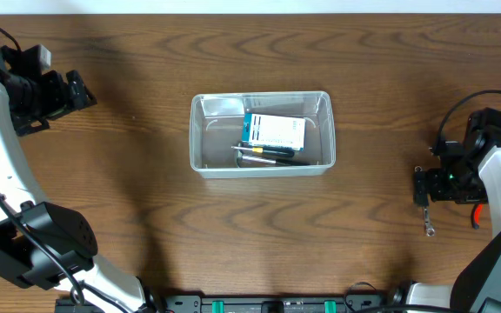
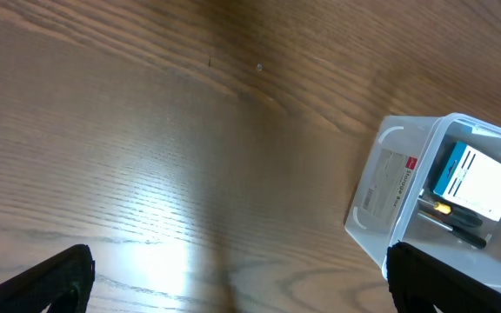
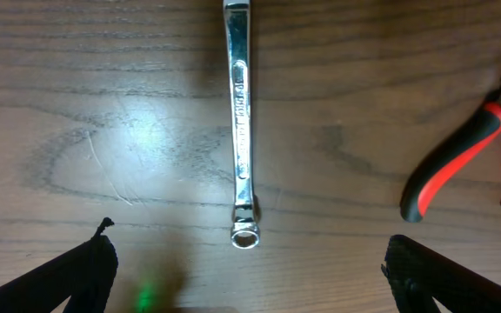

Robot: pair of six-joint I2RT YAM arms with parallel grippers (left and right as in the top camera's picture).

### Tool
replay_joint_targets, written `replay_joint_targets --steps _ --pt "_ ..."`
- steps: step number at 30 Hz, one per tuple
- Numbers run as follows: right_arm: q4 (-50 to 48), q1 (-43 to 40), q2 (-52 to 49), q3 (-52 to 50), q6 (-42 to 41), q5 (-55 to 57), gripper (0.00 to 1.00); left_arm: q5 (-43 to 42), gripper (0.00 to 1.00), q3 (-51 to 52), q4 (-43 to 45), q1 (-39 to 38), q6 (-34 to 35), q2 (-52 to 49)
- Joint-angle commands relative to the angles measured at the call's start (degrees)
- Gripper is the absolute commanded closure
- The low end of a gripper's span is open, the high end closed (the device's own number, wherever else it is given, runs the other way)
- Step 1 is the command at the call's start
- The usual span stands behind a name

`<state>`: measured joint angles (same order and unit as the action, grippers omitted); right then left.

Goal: Pack container
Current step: 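Lower the open right gripper toward the wrench ring end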

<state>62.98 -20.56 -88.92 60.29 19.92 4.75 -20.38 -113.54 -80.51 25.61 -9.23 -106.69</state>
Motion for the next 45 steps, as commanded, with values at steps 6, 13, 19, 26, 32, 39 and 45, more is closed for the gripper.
replay_joint_targets --steps 6,13,19,26,32,39,45 --pt "-1.2 -1.0 -1.1 -0.1 0.9 0.8 0.01 0.5 0.02 0.1 0.0 0.0 -0.3 -0.6" --pt "-2.4 -1.0 -4.6 -0.1 0.9 0.9 0.01 0.5 0.02 0.1 0.0 0.0 -0.3 -0.6" --pt "-3.7 -1.0 -7.3 -0.1 0.3 1.1 0.01 0.5 0.02 0.1 0.0 0.0 -0.3 -0.6" --pt "-5.9 -1.0 -7.5 -0.1 0.3 1.1 0.01 0.5 0.02 0.1 0.0 0.0 -0.3 -0.6" --pt "-7.3 -1.0 -8.0 -0.1 1.2 1.1 0.01 0.5 0.02 0.1 0.0 0.0 -0.3 -0.6" --pt "-7.5 -1.0 -9.0 -0.1 1.4 1.3 0.01 0.5 0.02 0.1 0.0 0.0 -0.3 -0.6" --pt "-9.0 -1.0 -9.0 -0.1 1.4 1.3 0.01 0.5 0.02 0.1 0.0 0.0 -0.3 -0.6"
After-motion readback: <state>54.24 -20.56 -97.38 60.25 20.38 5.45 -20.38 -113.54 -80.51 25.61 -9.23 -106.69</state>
